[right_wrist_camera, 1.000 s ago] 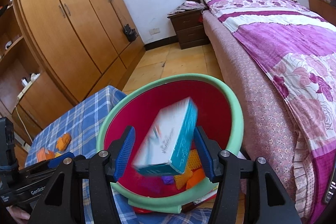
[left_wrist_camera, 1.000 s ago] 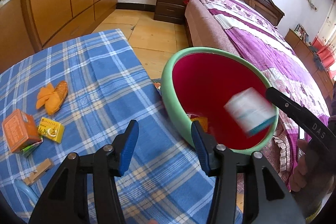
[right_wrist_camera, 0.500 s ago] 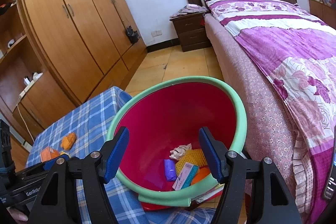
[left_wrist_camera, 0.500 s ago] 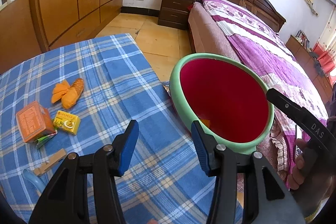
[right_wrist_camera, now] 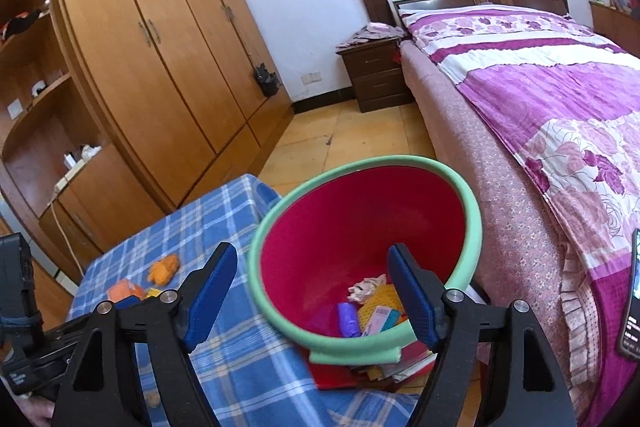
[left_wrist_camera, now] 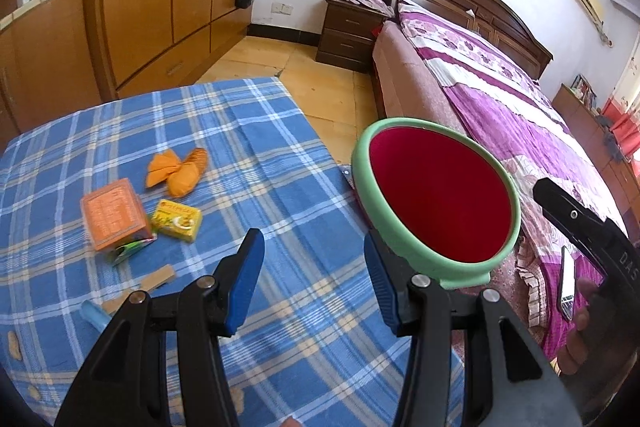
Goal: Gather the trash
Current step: 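Move both open tools back over the table items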
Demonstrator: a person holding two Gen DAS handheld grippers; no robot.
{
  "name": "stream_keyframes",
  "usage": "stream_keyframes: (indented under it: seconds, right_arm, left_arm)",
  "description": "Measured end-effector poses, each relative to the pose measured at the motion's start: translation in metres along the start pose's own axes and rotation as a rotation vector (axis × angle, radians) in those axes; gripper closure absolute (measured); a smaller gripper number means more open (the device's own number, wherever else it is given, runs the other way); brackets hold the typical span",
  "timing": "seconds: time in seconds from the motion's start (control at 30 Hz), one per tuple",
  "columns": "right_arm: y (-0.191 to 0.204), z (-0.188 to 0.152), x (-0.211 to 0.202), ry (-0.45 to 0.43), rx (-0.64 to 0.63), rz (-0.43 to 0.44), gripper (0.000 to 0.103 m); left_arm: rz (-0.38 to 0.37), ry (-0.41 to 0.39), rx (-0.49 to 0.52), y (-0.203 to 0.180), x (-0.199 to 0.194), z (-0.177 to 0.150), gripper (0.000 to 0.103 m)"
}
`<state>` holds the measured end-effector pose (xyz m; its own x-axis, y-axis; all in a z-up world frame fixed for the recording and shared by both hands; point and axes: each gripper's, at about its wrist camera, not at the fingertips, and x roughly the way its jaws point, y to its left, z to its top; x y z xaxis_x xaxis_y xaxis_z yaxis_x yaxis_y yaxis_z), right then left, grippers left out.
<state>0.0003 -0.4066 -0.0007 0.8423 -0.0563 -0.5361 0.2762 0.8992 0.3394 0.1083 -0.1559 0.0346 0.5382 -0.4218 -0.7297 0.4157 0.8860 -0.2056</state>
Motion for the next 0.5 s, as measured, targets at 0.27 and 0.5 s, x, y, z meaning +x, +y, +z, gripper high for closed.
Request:
stream_keyframes:
  seconds: [0.27,0.5]
  right_arm:
    - [0.018,-0.009,-0.007,-0.001,0.000,0.019,0.024]
    - [0.037,-0.023,-0.003,0.023,-0.003,0.039,0.024]
  left_arm:
    - [0.037,-0.031,-0.039,0.026,-0.022,-0.008,0.051]
    - [0.084,-0.060,-0.077,0.056,-0.036,-0.014,0.051]
